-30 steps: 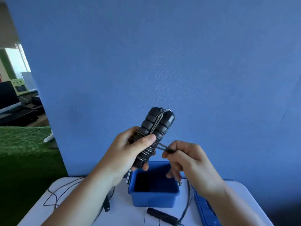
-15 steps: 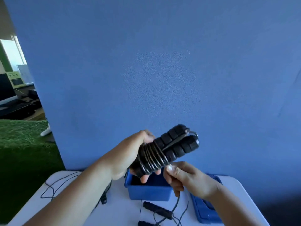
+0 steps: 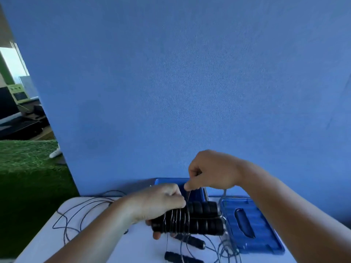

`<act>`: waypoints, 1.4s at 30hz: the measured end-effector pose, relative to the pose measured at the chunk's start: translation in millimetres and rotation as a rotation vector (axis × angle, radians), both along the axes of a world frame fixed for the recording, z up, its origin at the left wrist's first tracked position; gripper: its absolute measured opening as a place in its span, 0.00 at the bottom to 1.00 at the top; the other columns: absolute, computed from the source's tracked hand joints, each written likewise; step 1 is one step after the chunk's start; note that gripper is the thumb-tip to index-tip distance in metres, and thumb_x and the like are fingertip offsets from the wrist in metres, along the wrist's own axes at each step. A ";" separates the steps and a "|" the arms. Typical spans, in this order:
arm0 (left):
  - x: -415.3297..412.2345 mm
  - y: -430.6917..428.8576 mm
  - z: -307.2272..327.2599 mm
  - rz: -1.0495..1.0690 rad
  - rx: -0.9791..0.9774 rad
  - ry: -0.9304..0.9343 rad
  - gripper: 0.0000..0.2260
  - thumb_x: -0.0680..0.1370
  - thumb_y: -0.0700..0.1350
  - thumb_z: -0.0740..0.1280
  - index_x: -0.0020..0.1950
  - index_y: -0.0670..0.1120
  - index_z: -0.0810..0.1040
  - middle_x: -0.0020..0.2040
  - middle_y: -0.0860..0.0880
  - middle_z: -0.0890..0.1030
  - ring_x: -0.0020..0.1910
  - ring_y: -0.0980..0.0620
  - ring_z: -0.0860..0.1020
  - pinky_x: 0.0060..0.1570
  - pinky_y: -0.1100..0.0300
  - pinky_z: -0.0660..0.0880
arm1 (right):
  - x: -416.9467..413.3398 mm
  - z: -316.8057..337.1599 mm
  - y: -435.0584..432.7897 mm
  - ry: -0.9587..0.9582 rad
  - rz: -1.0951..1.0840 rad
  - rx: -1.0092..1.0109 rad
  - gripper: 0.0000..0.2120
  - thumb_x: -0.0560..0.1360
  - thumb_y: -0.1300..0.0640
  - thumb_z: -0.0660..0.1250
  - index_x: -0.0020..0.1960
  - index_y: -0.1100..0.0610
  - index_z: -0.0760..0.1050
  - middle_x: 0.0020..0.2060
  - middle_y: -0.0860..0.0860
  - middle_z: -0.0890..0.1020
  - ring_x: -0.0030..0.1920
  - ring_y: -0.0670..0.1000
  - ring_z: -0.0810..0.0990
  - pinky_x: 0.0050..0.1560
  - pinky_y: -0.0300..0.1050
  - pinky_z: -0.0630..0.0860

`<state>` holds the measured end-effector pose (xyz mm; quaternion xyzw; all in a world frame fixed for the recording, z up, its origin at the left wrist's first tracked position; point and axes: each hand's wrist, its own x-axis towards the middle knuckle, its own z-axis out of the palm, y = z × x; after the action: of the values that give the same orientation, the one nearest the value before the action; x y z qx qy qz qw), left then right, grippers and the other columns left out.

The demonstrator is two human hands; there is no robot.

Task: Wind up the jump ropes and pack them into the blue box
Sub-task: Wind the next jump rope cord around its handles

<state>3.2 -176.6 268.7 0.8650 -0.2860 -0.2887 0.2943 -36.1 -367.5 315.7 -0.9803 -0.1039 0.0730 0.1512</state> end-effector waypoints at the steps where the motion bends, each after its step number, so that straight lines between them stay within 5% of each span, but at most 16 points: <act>1: 3.4 -0.9 -4.9 0.027 -0.040 0.022 0.08 0.83 0.51 0.62 0.54 0.47 0.71 0.59 0.32 0.81 0.19 0.62 0.73 0.22 0.68 0.67 | -0.6 3.0 3.0 -0.024 -0.014 -0.008 0.15 0.76 0.46 0.69 0.34 0.53 0.78 0.24 0.48 0.72 0.25 0.44 0.69 0.29 0.41 0.66; 7: 20.4 8.4 -9.7 0.106 -0.173 0.181 0.11 0.80 0.48 0.59 0.57 0.43 0.69 0.42 0.36 0.86 0.31 0.40 0.78 0.29 0.58 0.62 | -23.7 2.2 18.1 -0.022 -0.127 0.130 0.15 0.79 0.56 0.60 0.36 0.57 0.78 0.29 0.51 0.75 0.26 0.44 0.71 0.31 0.39 0.69; 12: 24.2 9.8 -1.6 0.188 -0.196 0.142 0.10 0.81 0.48 0.58 0.56 0.43 0.70 0.40 0.38 0.86 0.26 0.44 0.76 0.26 0.60 0.59 | -43.9 -23.4 17.2 0.043 -0.197 0.530 0.13 0.80 0.59 0.56 0.43 0.61 0.77 0.26 0.51 0.77 0.25 0.52 0.76 0.32 0.44 0.72; 19: 30.2 5.0 1.1 0.264 -0.310 0.150 0.14 0.79 0.50 0.59 0.55 0.39 0.70 0.39 0.37 0.85 0.27 0.42 0.75 0.28 0.59 0.57 | -58.0 -70.3 23.7 0.064 -0.157 0.770 0.13 0.83 0.57 0.56 0.43 0.57 0.75 0.28 0.54 0.80 0.28 0.54 0.75 0.34 0.49 0.74; 23: 28.5 7.9 6.8 0.262 -0.330 0.184 0.12 0.83 0.46 0.56 0.57 0.38 0.70 0.37 0.38 0.84 0.21 0.47 0.74 0.26 0.62 0.53 | -61.7 -94.3 18.6 -0.029 -0.139 0.755 0.14 0.84 0.56 0.55 0.43 0.54 0.74 0.29 0.56 0.80 0.28 0.51 0.74 0.33 0.46 0.73; 27: 18.8 5.5 11.3 0.231 -0.433 0.261 0.09 0.84 0.43 0.55 0.55 0.39 0.70 0.35 0.39 0.82 0.20 0.48 0.75 0.21 0.65 0.63 | -59.6 -114.8 12.0 -0.064 -0.125 0.743 0.14 0.85 0.55 0.55 0.43 0.52 0.72 0.28 0.52 0.76 0.30 0.48 0.72 0.33 0.43 0.70; 33: 12.9 3.4 6.8 0.141 -0.503 0.311 0.10 0.84 0.50 0.61 0.53 0.42 0.72 0.39 0.35 0.82 0.33 0.40 0.77 0.25 0.59 0.68 | -47.2 -129.6 0.9 -0.088 -0.079 0.807 0.18 0.86 0.48 0.54 0.38 0.48 0.68 0.29 0.42 0.68 0.30 0.42 0.64 0.33 0.37 0.64; 36: 11.5 9.0 10.8 -0.006 -0.481 0.365 0.16 0.80 0.55 0.65 0.53 0.42 0.70 0.41 0.33 0.82 0.34 0.39 0.76 0.27 0.58 0.67 | -38.0 -127.8 -7.3 -0.044 -0.081 0.745 0.19 0.83 0.45 0.56 0.35 0.48 0.67 0.27 0.42 0.67 0.29 0.43 0.64 0.34 0.46 0.66; 38: 10.8 11.9 14.4 -0.106 -0.425 0.377 0.14 0.80 0.54 0.67 0.52 0.44 0.70 0.40 0.36 0.83 0.31 0.41 0.78 0.24 0.59 0.71 | -28.0 -120.1 -18.5 0.007 -0.025 0.739 0.11 0.77 0.51 0.63 0.36 0.48 0.70 0.28 0.40 0.70 0.29 0.40 0.68 0.35 0.49 0.68; 39: 10.9 12.3 14.0 -0.132 -0.389 0.370 0.13 0.80 0.54 0.68 0.52 0.45 0.71 0.40 0.40 0.83 0.31 0.42 0.80 0.23 0.58 0.73 | -20.4 -113.1 -23.7 0.043 0.001 0.715 0.07 0.73 0.55 0.66 0.37 0.50 0.72 0.29 0.40 0.72 0.31 0.39 0.70 0.42 0.45 0.77; 40: 11.0 11.7 12.1 -0.146 -0.348 0.339 0.14 0.80 0.56 0.69 0.51 0.47 0.72 0.40 0.43 0.83 0.32 0.43 0.80 0.25 0.55 0.74 | -12.7 -105.0 -26.8 0.063 -0.014 0.630 0.06 0.72 0.56 0.68 0.37 0.52 0.73 0.30 0.41 0.73 0.33 0.41 0.71 0.43 0.65 0.77; 42: 11.6 10.1 8.0 -0.176 -0.266 0.223 0.17 0.73 0.64 0.73 0.47 0.52 0.76 0.37 0.50 0.81 0.35 0.44 0.76 0.35 0.45 0.72 | 1.5 -87.3 -30.7 0.011 -0.007 0.393 0.12 0.73 0.52 0.72 0.35 0.53 0.72 0.29 0.42 0.70 0.32 0.41 0.67 0.36 0.50 0.71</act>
<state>14.8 -166.6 276.7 0.7529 -0.3618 -0.3670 0.4093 -34.6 -398.2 228.4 -0.9318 -0.1120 0.0562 0.3406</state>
